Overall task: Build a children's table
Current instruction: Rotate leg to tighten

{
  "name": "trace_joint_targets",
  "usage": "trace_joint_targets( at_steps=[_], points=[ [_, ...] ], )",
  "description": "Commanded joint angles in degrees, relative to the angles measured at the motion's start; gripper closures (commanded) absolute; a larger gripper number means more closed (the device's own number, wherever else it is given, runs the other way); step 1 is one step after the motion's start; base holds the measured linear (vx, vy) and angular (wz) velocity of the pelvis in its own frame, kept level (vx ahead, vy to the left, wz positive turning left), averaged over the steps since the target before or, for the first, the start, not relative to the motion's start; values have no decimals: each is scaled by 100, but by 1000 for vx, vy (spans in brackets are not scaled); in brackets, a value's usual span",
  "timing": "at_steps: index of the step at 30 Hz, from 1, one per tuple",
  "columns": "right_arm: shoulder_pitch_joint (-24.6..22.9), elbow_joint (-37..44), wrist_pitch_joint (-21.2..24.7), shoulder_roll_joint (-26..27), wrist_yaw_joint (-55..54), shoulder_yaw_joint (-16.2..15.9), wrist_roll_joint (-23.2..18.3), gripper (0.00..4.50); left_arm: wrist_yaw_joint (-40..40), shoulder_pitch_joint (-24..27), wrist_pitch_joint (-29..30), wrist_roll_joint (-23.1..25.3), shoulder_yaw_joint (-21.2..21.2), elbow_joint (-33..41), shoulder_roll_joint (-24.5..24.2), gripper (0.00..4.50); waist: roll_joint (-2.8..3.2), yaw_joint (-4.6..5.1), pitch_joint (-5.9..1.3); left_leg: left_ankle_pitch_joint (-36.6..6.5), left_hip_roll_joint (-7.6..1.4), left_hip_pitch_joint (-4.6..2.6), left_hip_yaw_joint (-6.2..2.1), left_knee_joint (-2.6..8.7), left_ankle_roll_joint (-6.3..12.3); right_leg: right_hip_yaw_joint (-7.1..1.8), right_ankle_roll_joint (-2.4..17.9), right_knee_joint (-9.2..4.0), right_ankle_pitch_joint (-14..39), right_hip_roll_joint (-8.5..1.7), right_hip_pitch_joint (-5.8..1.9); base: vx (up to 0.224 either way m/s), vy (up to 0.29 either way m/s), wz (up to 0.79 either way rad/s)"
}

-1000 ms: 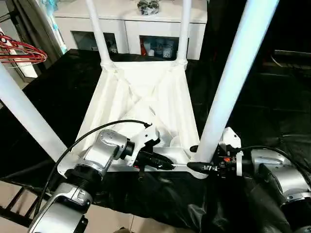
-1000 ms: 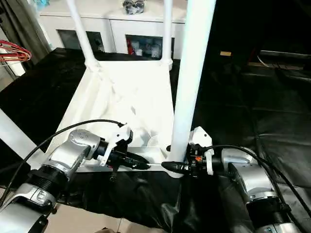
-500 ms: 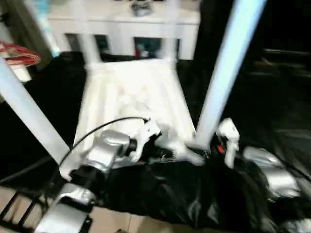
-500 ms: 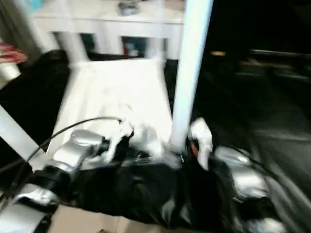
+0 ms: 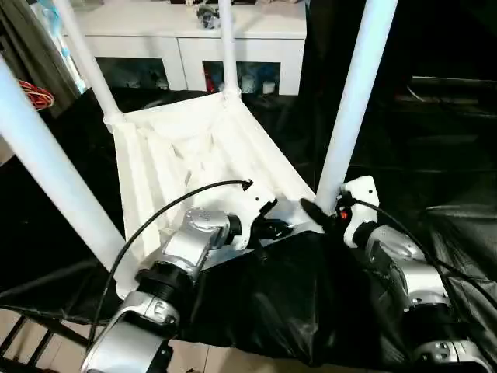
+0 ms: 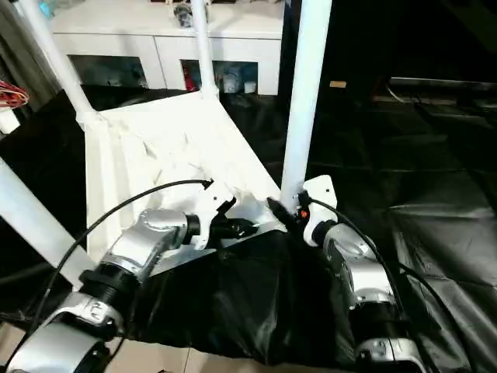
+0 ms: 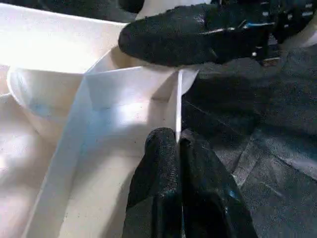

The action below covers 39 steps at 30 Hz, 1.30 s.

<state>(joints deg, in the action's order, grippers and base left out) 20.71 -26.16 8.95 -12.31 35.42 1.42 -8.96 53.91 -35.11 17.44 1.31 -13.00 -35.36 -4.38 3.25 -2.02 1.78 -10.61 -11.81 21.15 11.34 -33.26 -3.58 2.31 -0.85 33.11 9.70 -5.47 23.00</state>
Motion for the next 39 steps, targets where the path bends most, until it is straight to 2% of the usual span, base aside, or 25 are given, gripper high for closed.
trace_joint_targets(
  at_steps=[1,3,5,6,10,12,15,17,18,19,20,25,26,28,31,35,39],
  points=[
    [-133,-23,215,96,468,-508,-28,82,488,-17,-347,-310,-157,431,139,450,-134,-15,-284,-1443,-82,-27,-58,414,335,-107,1123,-433,1744,-200,-227,0,0,0],
    [-174,48,192,-16,688,-562,-57,77,663,15,-365,-343,-191,489,49,450,-133,-19,-296,-1301,-85,-10,-66,408,382,-101,1183,-401,1538,-208,-251,0,0,0],
    [-283,228,161,-245,1166,-700,-106,77,1005,71,-384,-452,-209,581,-98,450,-143,-25,-305,-1179,-88,-21,-43,379,463,-110,1291,-378,1260,-192,-243,0,0,0],
    [-354,356,159,-370,1478,-783,-162,77,1198,94,-379,-496,-227,633,-185,450,-125,-49,-315,-1082,-101,-37,-39,368,506,-115,1371,-352,1052,-196,-239,0,0,0],
    [-487,597,178,-595,2048,-922,-271,77,1541,125,-339,-576,-270,705,-347,450,-128,-110,-324,-853,-106,-26,-26,346,653,-105,1523,-291,613,-183,-268,0,0,0],
    [-624,828,187,-856,2654,-1069,-380,77,1812,95,-311,-648,-274,658,-468,450,-105,-180,-311,-968,-118,-44,-14,346,638,-106,1525,-299,731,-184,-259,0,0,0],
    [-675,916,217,-967,2902,-1127,-424,77,1922,77,-292,-679,-271,636,-507,450,-110,-217,-307,-1021,-130,-43,-13,351,610,-111,1530,-297,800,-195,-254,0,0,0],
    [-783,1118,359,-1213,3388,-1276,-535,77,2116,0,-337,-654,-308,545,-581,450,-127,-242,-296,-1107,-128,-47,-18,361,545,-109,1495,-313,971,-195,-259,0,0,0],
    [-783,1118,359,-1213,3388,-1276,-535,77,2116,0,-337,-654,-308,545,-581,450,-114,-292,-295,-1201,-143,-81,-12,363,515,-125,1452,-333,1118,-203,-230,0,0,0],
    [-805,1183,395,-1269,3497,-1327,-549,77,2161,-26,-343,-647,-316,524,-593,450,-126,-292,-289,-1220,-143,-73,-9,367,495,-127,1451,-336,1156,-208,-227,0,0,0],
    [-816,1221,414,-1296,3550,-1355,-553,102,2184,-41,-341,-647,-320,516,-599,450,-134,-295,-293,-1183,-136,-58,-22,371,466,-120,1415,-331,1188,-210,-245,0,0,0],
    [-836,1267,449,-1351,3672,-1439,-543,124,2307,-48,-318,-653,-335,539,-639,450,-129,-298,-303,-1096,-136,-56,-27,366,445,-121,1419,-314,1104,-210,-240,0,0,0],
    [-847,1273,429,-1376,3732,-1506,-498,145,2367,-33,-319,-665,-361,556,-683,450,-159,-302,-305,-1053,-132,-49,-27,361,465,-119,1426,-306,1064,-212,-247,0,0,0],
    [-851,1278,418,-1383,3754,-1528,-488,150,2377,-24,-318,-668,-365,567,-696,450,-151,-306,-307,-994,-129,-47,-26,355,494,-119,1432,-303,1027,-214,-245,0,0,0],
    [-849,1293,446,-1387,3834,-1557,-471,182,2424,19,-284,-647,-351,612,-743,450,-150,-314,-306,-972,-131,-45,-26,352,511,-116,1439,-300,1020,-214,-246,0,0,0],
    [-860,1303,503,-1385,3874,-1583,-481,193,2346,49,-238,-623,-299,622,-731,450,-156,-315,-307,-967,-130,-42,-28,350,513,-114,1444,-296,1013,-214,-250,0,0,0],
    [-942,1368,565,-1324,3781,-1565,-516,197,2082,86,-187,-599,-218,652,-679,450,-135,-321,-310,-965,-132,-46,-32,348,508,-115,1446,-293,1015,-216,-249,0,0,0]
  ],
)
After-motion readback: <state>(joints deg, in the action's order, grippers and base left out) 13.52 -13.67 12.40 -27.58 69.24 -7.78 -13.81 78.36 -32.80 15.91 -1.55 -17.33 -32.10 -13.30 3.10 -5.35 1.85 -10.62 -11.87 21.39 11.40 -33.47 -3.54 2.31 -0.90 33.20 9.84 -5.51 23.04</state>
